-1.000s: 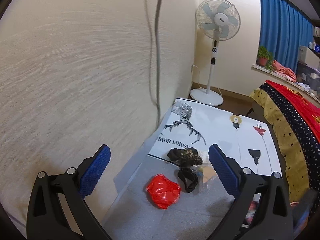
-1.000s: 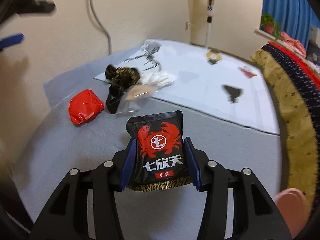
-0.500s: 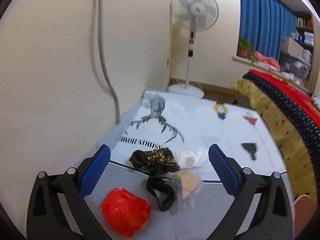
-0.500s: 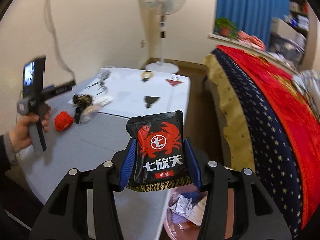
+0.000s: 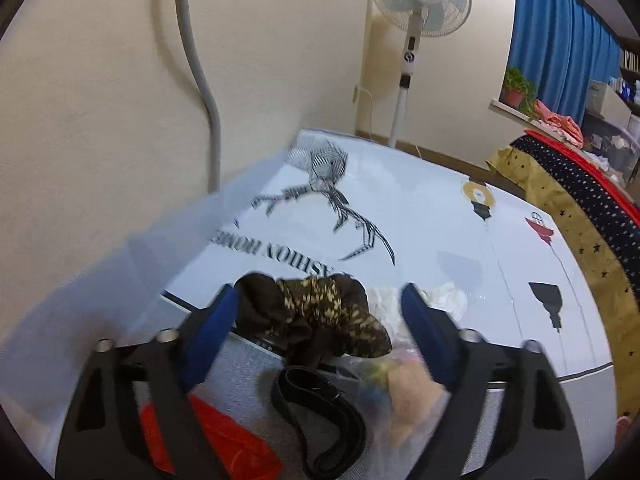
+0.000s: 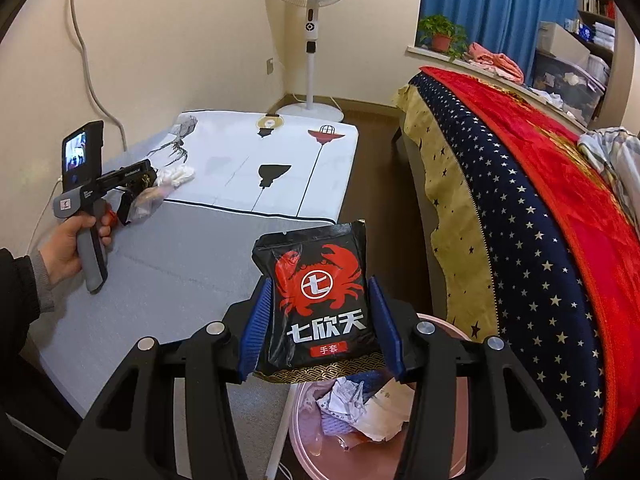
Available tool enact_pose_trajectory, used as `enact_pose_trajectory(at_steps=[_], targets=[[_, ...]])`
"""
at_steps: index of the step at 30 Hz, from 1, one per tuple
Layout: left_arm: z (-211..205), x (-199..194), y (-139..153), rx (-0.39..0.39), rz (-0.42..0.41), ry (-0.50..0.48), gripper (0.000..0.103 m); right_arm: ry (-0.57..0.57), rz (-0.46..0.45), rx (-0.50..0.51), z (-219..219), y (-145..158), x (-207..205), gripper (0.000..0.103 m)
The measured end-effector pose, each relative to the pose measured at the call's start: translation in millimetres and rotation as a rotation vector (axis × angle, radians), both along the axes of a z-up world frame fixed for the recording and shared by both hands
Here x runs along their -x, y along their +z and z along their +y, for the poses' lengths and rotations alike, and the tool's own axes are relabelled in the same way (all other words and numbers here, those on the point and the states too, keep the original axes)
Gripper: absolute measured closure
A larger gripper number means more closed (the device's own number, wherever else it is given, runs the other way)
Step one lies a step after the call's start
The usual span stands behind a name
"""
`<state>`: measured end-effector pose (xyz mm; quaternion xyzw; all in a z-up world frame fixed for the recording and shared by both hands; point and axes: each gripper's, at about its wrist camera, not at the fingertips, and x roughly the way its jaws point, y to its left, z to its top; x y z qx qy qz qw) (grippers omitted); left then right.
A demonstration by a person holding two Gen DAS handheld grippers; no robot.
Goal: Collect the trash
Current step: 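Grasp the black cloth with the left tool while the right tool holds the packet, then carry both items over the wastebasket and open both tools to drop them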
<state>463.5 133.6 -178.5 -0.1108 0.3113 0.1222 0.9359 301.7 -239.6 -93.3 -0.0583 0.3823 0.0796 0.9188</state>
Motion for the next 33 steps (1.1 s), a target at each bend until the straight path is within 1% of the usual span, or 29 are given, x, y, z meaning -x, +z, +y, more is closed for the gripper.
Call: enact_pose_trajectory(at_steps=[1,3,5,6,7,8,11,14,15,21,23,27,28,30,33], targets=[[2,0,0,0.011,-0.002,0.002,0.031,0.001,0.0,0.0,2,0,0,0.053],[4,-1,-2,0.023,0.003,0.005,0.041,0.006,0.0,0.0,3,0,0,0.053],[6,-4,-6,0.028,0.029,0.009,0.068,0.012,0.001,0.001,6,-1,0,0.053],[7,-5,-6,0.028,0.042,0.003,0.084,0.014,0.001,0.0,6,-2,0,0.053],[8,-5,-7,0.028,0.049,-0.003,0.093,0.015,0.001,0.001,7,-2,0,0.053],[9,-6,-6,0.034,0.055,-0.012,0.096,0.018,0.001,0.001,8,-1,1,0.053],[14,-1,6,0.04,0.029,0.002,0.097,0.022,-0.005,0.005,7,-1,2,0.053],[19,6,27,0.052,-0.01,0.014,0.098,0.023,-0.011,-0.005,6,2,3,0.053],[20,10,38,0.05,-0.025,0.014,0.098,0.024,-0.014,-0.007,5,3,4,0.053],[4,40,94,-0.016,-0.087,-0.028,0.098,0.041,-0.051,-0.038,1,18,14,0.053],[-8,55,115,-0.019,-0.111,-0.059,0.098,0.048,-0.067,-0.052,-1,25,19,0.053],[-48,97,155,-0.076,-0.164,-0.157,0.098,0.064,-0.12,-0.095,-7,43,33,0.053],[-60,110,163,-0.08,-0.177,-0.188,0.098,0.069,-0.139,-0.11,-10,49,38,0.053],[-81,133,174,-0.073,-0.187,-0.24,0.098,0.062,-0.169,-0.124,-15,60,49,0.053],[-111,172,187,-0.047,-0.207,-0.324,0.098,0.039,-0.19,-0.136,-23,74,64,0.053]])
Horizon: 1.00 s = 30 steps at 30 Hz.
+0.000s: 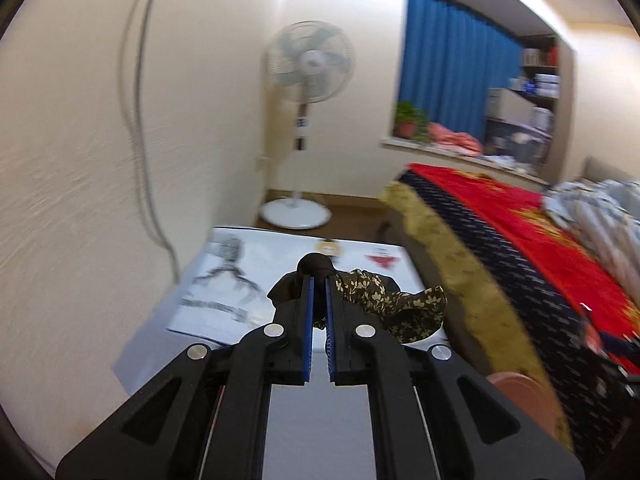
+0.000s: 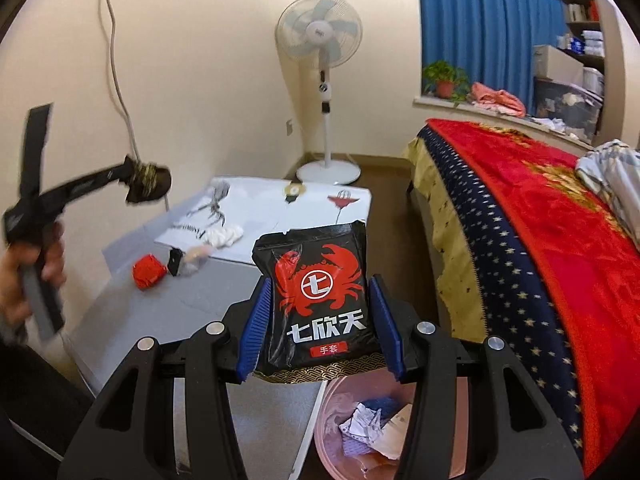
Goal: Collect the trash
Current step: 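Carry both items over the wastebasket and open both tools to drop them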
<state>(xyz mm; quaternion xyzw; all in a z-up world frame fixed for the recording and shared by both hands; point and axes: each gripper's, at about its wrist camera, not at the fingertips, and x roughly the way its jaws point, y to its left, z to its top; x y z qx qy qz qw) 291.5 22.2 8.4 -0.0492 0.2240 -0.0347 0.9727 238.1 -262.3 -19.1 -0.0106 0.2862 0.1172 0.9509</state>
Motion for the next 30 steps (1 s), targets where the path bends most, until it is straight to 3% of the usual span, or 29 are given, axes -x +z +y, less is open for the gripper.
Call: enact_pose_trajectory(at_steps=[7,11,21,30], targets=[[-70,73,-5,0.045,0.033,-0.195,0.098,-0.061,-0.043,-0.031,-26,19,61,0.053],[-107,91,-19,0.015,0.087,-0.293,0.098,-0.103,-0.053,-0.069,-47,16,84,0.053],[-171,102,-31,-0.021,0.133,-0.379,0.098,-0.211,-0.041,-0.157,-105,2,89,0.053],[-208,91,-35,-0.044,0.149,-0.415,0.098,-0.251,-0.038,-0.145,-122,-3,90,0.053]])
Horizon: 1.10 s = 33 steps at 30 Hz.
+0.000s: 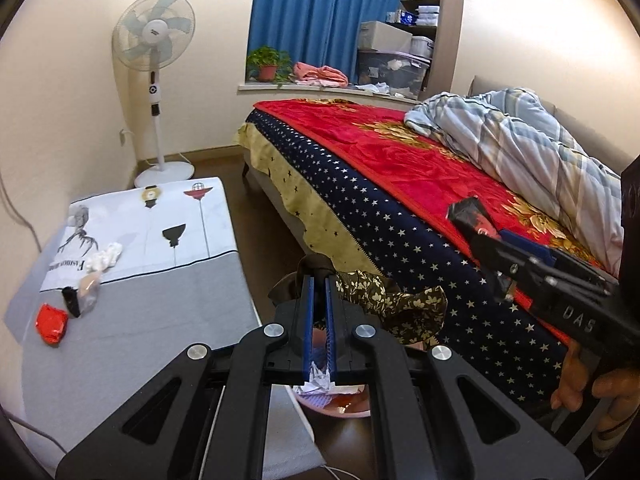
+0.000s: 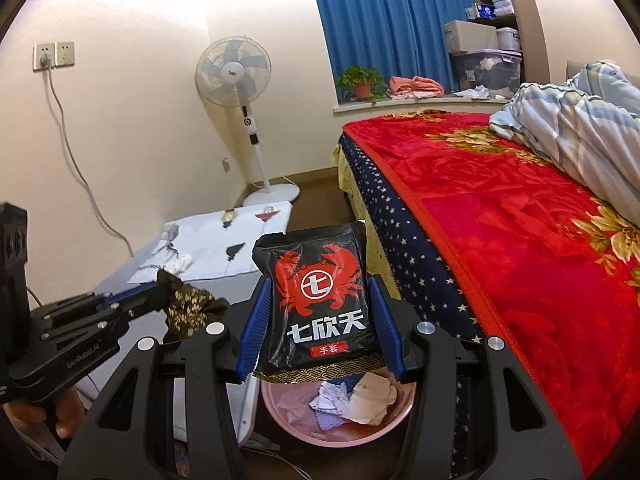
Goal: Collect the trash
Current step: 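Carry both items over the wastebasket and open both tools to drop them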
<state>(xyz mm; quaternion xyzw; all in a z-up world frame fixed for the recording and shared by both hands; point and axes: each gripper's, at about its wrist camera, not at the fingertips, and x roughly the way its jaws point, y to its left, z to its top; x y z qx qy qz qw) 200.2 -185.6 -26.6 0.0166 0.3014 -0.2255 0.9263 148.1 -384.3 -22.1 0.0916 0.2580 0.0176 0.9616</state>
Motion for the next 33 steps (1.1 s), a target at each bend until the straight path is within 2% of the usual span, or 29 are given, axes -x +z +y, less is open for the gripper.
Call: enact_pose_trajectory(at_steps=[11,15,24,27,31,33], targets=[[-20,-29,-11,-0.007,0.039,-0.012,0.098,-0.027,0.044,0.034,-1,-9,-15,0.053],[-25,-47,-22,-0.004,0.08,-0.017,0.098,-0.055,0.101,0.04,-5,-19,-30,0.053],[-38,-74,-45,-0.03,0.107,-0.034,0.098,-0.077,0.191,0.042,-10,-39,-61,0.052],[-38,-81,-51,-0.036,0.113,-0.037,0.098,-0.079,0.215,0.042,-11,-46,-69,0.048],[-35,-89,-57,-0.043,0.123,-0.032,0.098,-0.101,0.228,-0.001,-16,-48,-79,0.027],[-33,-93,-59,-0.043,0.129,-0.029,0.098,-0.12,0.214,0.008,-17,-46,-79,0.026]])
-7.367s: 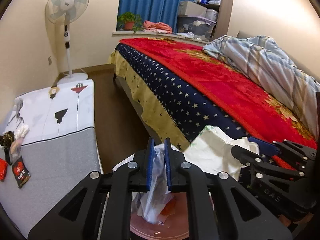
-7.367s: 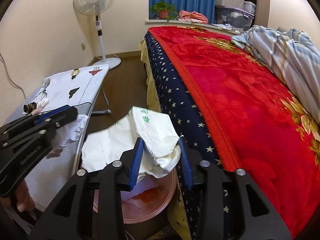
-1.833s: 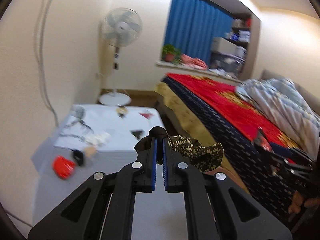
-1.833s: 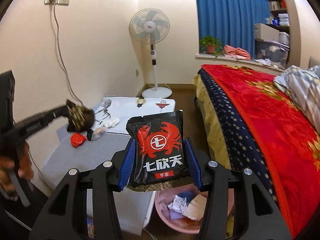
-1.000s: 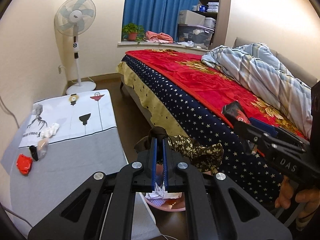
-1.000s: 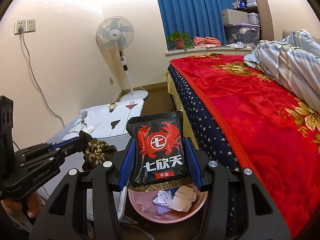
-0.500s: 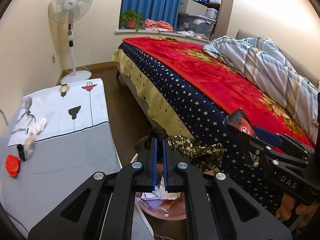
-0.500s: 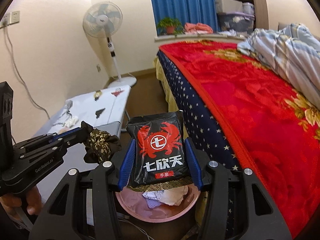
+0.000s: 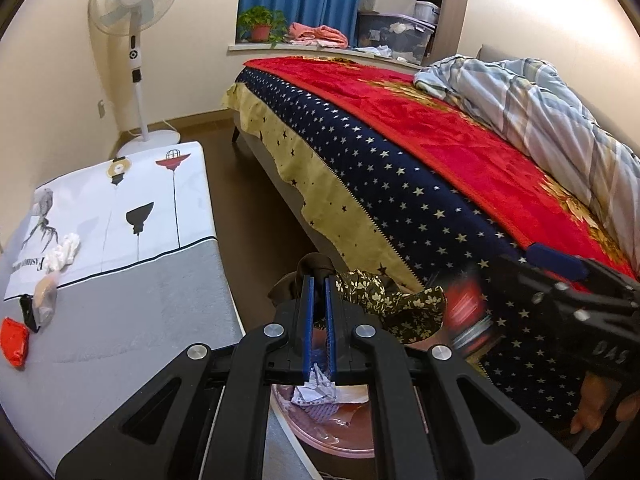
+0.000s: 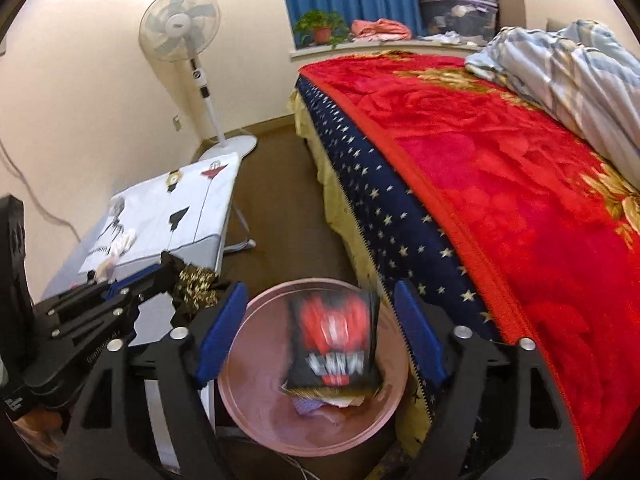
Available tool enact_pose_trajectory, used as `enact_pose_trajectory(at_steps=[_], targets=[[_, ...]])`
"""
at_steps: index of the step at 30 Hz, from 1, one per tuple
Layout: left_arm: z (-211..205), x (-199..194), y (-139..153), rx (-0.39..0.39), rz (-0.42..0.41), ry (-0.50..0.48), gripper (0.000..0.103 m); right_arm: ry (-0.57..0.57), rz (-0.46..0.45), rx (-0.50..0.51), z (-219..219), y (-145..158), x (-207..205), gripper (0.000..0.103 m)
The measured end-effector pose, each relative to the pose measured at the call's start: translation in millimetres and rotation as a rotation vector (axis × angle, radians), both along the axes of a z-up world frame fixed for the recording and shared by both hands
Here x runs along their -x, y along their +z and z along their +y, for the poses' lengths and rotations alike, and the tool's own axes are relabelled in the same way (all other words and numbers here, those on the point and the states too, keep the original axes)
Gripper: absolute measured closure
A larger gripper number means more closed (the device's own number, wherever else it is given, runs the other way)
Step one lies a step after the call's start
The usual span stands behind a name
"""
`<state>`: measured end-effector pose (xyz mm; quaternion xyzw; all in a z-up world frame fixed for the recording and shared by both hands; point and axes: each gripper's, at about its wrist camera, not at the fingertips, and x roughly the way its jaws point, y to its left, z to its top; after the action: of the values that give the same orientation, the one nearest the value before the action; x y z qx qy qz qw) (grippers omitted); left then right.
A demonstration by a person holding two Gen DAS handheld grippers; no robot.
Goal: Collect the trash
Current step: 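Carry both items over the wastebasket and open both tools to drop them, then move both tools back toward the table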
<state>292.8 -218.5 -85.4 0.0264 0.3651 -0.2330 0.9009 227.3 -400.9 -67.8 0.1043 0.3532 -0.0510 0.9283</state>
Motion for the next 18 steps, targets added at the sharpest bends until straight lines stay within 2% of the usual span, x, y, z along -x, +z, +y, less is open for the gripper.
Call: enact_pose_trajectory(at_steps=[3,8,10,11,12,13,15,18], targets=[[0,-4,-2,0.003,0.006,-0.002,0.098,-0.02,-0.01,0.046,0,2,1,0.025],[-11,-6,-6,0.009,0.03,-0.017,0.097,-0.07,-0.013,0.201,4,4,4,0.022],[-16,-6,-9,0.002,0.04,-0.014,0.092,-0.079,-0.007,0.223,2,5,5,0.022],[-17,-8,-11,-0.003,0.042,-0.001,0.07,-0.083,-0.004,0.225,0,4,6,0.022],[-17,-10,-12,-0.013,0.049,0.032,0.029,-0.089,-0.001,0.224,-2,4,7,0.022],[-17,-10,-12,-0.025,0.045,0.07,0.012,-0.097,0.002,0.219,-4,5,7,0.022],[-11,-11,-9,-0.029,0.004,0.167,0.008,-0.111,0.002,0.199,-11,5,10,0.022],[-8,-14,-6,-0.014,0.04,0.152,0.008,-0.117,0.0,0.177,-14,5,12,0.022]])
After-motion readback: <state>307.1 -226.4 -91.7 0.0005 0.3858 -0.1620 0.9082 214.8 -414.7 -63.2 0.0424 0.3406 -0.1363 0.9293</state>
